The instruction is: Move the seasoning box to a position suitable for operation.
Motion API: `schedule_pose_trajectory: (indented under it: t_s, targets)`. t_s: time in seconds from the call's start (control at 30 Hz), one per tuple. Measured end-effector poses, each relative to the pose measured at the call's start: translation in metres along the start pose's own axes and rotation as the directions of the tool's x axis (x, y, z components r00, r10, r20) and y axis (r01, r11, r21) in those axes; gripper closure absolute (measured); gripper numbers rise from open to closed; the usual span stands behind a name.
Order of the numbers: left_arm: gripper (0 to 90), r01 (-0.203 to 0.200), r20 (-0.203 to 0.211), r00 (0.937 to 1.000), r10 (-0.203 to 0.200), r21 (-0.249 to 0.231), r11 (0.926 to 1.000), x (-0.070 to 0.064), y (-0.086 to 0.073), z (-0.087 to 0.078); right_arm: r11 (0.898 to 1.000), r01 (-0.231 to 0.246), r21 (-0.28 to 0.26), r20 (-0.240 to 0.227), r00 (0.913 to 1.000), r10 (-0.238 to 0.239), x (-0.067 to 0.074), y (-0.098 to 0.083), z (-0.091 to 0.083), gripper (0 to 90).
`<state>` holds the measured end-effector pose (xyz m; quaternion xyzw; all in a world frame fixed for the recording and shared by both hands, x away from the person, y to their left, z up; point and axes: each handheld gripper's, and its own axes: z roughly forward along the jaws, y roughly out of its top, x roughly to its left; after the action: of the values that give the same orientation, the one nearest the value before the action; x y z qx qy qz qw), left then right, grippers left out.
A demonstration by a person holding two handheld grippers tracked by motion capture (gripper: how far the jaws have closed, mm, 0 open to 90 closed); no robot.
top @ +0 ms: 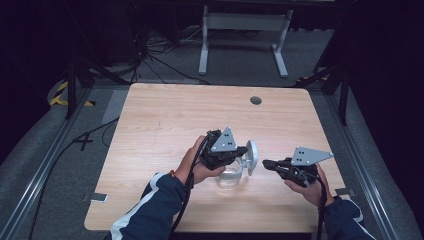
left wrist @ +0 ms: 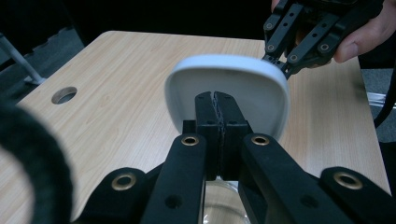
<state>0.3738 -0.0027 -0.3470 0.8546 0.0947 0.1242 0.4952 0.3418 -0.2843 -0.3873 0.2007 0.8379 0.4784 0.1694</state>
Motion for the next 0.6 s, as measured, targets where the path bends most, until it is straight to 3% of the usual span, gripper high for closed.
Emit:
schedule_pose_trajectory:
  t_s: [0.33, 0.6]
  targets:
    - [89.4, -0.011, 0.004, 0.9999, 0.011, 0.001, 0.9999, 0.0, 0.0, 0.004, 1.0, -0.007, 0.012, 0.021, 0.9998, 0.006, -0.001, -0.006, -0.008, 89.6]
    - [88.3, 0.012, -0.031, 0.9995, -0.012, 0.002, 0.9999, 0.005, -0.013, -0.013, 1.0, 0.003, 0.021, 0.018, 0.9998, -0.003, -0.001, -0.006, -0.007, 88.9]
